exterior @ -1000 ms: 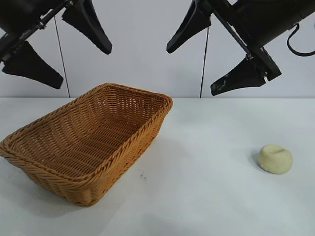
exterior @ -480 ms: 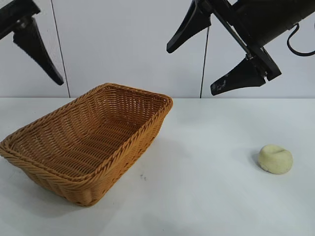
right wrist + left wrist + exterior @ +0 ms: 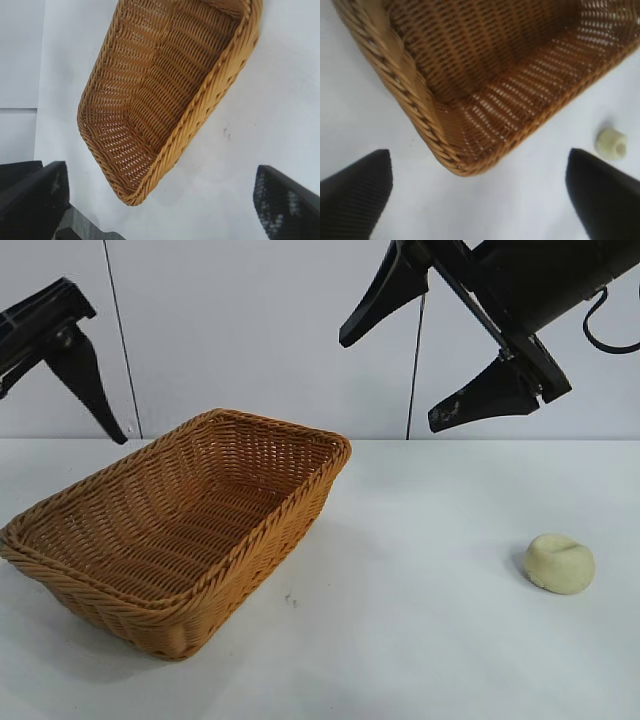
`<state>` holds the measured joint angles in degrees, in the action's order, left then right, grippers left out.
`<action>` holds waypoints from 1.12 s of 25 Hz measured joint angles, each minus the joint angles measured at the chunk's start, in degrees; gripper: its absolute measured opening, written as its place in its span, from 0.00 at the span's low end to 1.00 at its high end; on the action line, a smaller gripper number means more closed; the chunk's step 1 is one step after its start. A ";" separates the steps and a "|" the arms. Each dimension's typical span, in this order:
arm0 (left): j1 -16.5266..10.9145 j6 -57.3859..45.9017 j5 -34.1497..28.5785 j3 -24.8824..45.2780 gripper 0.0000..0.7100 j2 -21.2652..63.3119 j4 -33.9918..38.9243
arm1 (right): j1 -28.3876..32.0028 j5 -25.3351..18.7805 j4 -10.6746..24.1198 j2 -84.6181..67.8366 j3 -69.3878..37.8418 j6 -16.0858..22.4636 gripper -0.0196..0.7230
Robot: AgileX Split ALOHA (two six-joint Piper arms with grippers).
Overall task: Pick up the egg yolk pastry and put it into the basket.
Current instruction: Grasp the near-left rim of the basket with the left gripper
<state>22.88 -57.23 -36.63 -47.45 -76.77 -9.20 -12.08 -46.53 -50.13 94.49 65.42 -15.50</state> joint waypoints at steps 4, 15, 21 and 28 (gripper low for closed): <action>0.00 -9.32 -0.56 0.00 0.97 0.00 4.48 | 0.00 0.13 0.00 0.00 0.00 0.00 0.96; 0.00 -11.16 4.98 0.00 0.97 -11.00 4.82 | 0.00 0.12 0.00 0.00 0.00 0.00 0.96; 0.00 -11.22 10.84 0.00 0.97 -19.57 3.53 | 0.00 0.12 0.00 0.00 0.00 0.00 0.96; 0.00 -11.27 12.07 0.12 0.97 -24.56 3.35 | 0.00 0.12 0.00 0.00 0.00 0.00 0.96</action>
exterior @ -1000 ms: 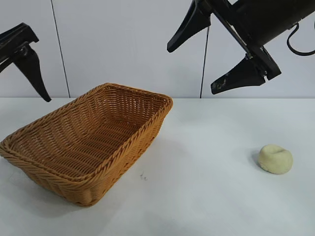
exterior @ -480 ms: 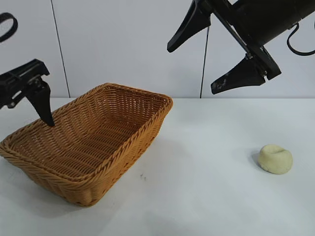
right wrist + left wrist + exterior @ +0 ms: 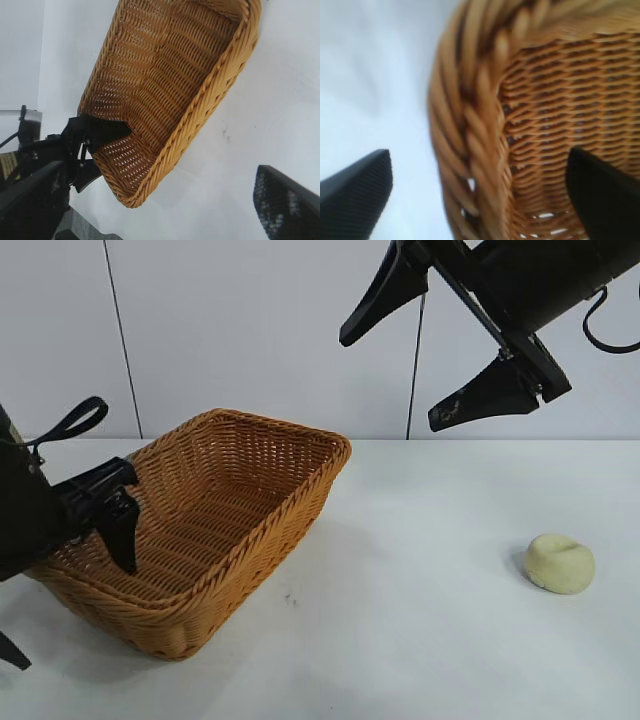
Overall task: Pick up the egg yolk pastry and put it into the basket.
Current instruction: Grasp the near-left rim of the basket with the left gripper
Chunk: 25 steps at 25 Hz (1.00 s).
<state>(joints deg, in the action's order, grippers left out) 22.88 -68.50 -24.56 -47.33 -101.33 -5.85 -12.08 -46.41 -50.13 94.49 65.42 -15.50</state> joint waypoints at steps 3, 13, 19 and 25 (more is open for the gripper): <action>0.00 0.00 2.05 0.00 0.97 -0.18 0.00 | 0.00 0.00 0.00 0.00 0.00 0.16 0.96; 0.00 0.00 2.05 0.00 0.74 -2.55 -1.98 | 0.00 0.13 0.00 0.00 0.00 0.20 0.96; 0.00 0.00 2.05 0.00 0.30 -2.58 -4.18 | 0.00 0.24 0.00 0.00 0.00 0.20 0.96; -0.17 -0.45 2.35 0.00 0.16 -1.66 -5.05 | 0.00 0.36 0.00 0.00 0.00 0.20 0.96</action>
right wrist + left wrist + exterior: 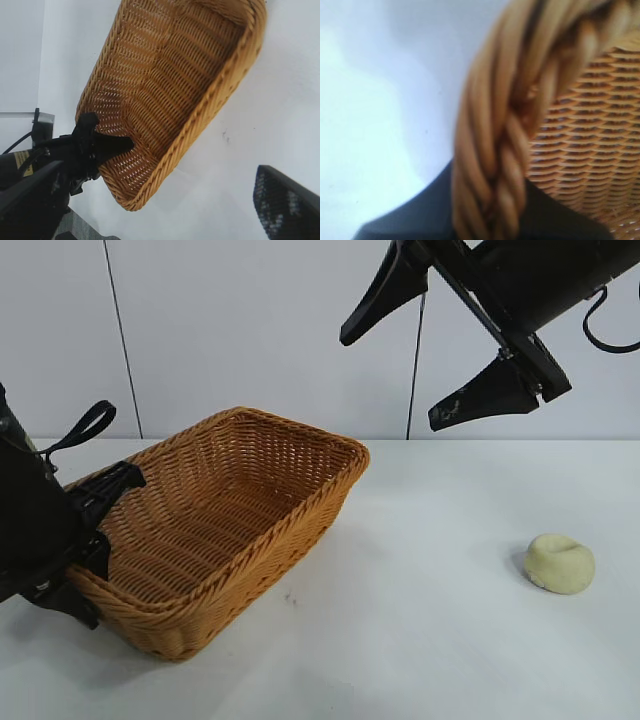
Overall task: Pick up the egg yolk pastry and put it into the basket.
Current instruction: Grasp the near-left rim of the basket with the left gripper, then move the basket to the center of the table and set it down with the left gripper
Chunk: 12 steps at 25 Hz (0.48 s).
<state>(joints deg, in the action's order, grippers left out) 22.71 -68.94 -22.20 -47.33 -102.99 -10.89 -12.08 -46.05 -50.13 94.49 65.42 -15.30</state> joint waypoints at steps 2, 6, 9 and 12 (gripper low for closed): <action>-1.15 0.98 -1.28 -0.83 0.16 0.51 0.06 | 0.00 0.00 0.00 0.00 0.00 0.00 0.96; -4.84 9.20 -7.39 -5.82 0.16 1.26 -0.56 | 0.00 0.00 0.17 0.00 0.00 0.00 0.96; -7.34 18.85 -10.47 -10.82 0.16 1.32 -3.39 | 0.00 0.00 0.31 0.00 0.00 0.00 0.96; -8.72 27.93 -13.88 -15.74 0.16 1.02 -5.97 | 0.00 0.00 0.37 0.00 0.00 0.00 0.96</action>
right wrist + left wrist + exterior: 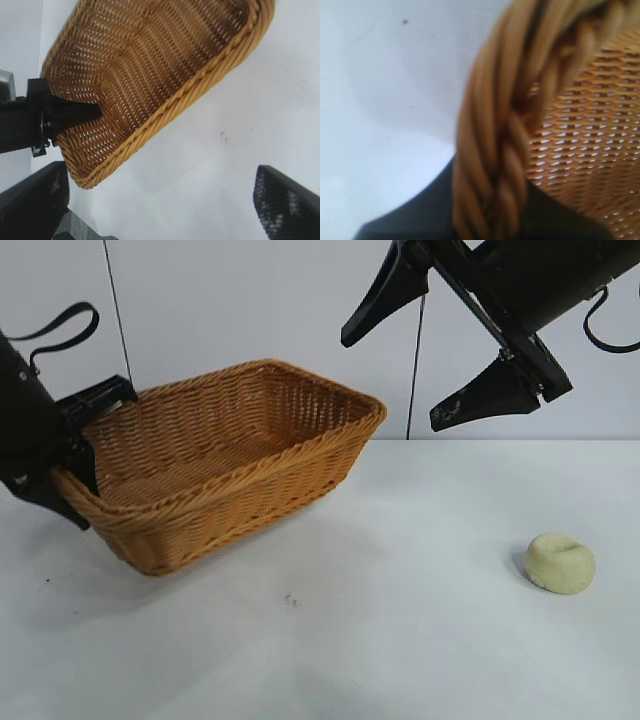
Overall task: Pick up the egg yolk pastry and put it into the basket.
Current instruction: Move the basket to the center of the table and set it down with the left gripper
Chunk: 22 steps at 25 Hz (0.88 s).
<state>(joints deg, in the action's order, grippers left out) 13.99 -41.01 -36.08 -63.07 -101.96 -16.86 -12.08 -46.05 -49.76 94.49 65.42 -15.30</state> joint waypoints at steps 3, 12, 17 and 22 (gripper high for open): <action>-0.52 7.75 -5.58 -5.37 0.16 -2.35 -0.45 | 0.00 0.00 0.00 0.00 0.00 0.00 0.96; -0.52 29.07 -19.46 -19.03 0.16 -11.01 -1.27 | 0.00 0.00 0.00 0.00 0.00 0.00 0.96; -0.52 37.15 -22.32 -21.51 0.16 -13.43 -4.28 | 0.00 0.00 0.00 0.00 0.00 0.00 0.96; -0.52 40.32 -22.32 -21.51 0.16 -16.04 -5.70 | 0.00 0.00 0.00 0.00 0.00 0.00 0.96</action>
<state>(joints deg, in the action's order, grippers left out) 13.47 -0.69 -58.40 -84.58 -118.01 -22.56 -12.08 -46.05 -49.76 94.49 65.42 -15.30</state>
